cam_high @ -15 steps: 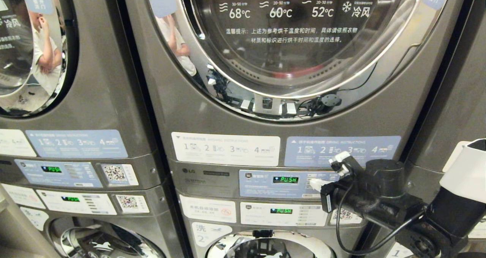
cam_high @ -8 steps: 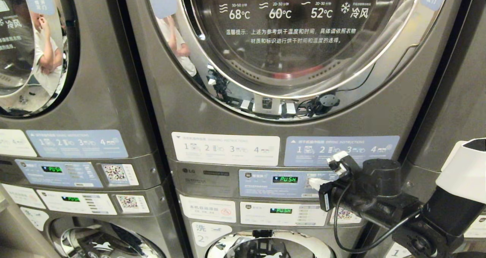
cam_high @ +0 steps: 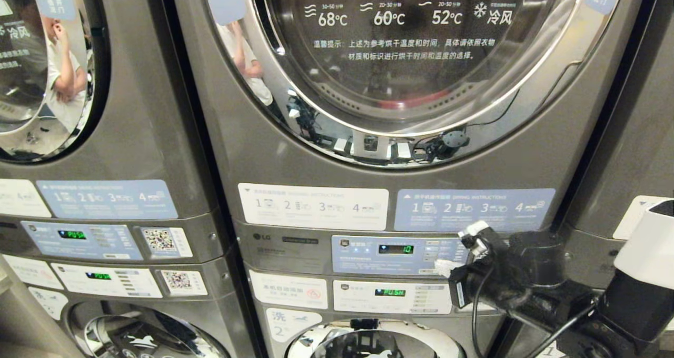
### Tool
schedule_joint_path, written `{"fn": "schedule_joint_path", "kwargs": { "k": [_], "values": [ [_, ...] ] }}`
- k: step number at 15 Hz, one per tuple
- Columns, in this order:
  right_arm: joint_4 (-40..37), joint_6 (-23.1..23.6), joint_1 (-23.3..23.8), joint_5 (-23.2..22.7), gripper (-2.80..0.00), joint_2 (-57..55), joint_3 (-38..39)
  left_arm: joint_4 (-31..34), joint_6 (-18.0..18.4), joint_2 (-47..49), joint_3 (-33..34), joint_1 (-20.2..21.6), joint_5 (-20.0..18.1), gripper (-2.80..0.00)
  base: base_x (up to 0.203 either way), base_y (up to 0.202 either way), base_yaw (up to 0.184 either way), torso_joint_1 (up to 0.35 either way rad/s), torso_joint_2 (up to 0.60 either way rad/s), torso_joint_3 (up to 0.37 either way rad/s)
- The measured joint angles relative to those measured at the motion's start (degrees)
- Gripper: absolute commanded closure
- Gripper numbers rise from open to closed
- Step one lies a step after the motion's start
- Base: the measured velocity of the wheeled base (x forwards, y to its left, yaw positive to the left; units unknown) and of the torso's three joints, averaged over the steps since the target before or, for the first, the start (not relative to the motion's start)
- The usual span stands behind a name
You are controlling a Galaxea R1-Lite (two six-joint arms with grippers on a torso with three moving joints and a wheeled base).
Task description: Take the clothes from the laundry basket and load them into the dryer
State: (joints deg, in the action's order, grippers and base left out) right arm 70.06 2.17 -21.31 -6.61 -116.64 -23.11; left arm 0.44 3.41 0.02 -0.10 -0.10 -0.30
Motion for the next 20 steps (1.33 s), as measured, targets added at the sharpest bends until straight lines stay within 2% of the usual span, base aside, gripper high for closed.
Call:
{"fn": "schedule_joint_path", "kwargs": {
  "k": [7, 11, 13, 20],
  "values": [
    [-0.1, -0.2, -0.2, -1.0, 0.00, 0.4, 6.1, 0.0, 0.0, 0.0, 0.0, 0.0, 0.0, 0.00, 0.000, 0.000, 0.000, 0.000, 0.00, 0.000],
    [1.5, -3.3, -0.7, -0.8, 0.00, -2.0, 5.9, 0.0, 0.0, 0.0, 0.0, 0.0, 0.0, 0.00, 0.000, 0.000, 0.000, 0.000, 0.00, 0.000],
    [3.5, -5.6, -2.1, 0.5, 0.00, -3.5, 5.8, 0.0, 0.0, 0.0, 0.0, 0.0, 0.0, 0.00, 0.000, 0.000, 0.000, 0.000, 0.00, 0.000],
    [3.7, -7.2, -3.7, 5.2, 0.00, -6.3, 2.6, 0.0, 0.0, 0.0, 0.0, 0.0, 0.0, 0.00, 0.000, 0.000, 0.000, 0.000, 0.00, 0.000]
  ]
}}
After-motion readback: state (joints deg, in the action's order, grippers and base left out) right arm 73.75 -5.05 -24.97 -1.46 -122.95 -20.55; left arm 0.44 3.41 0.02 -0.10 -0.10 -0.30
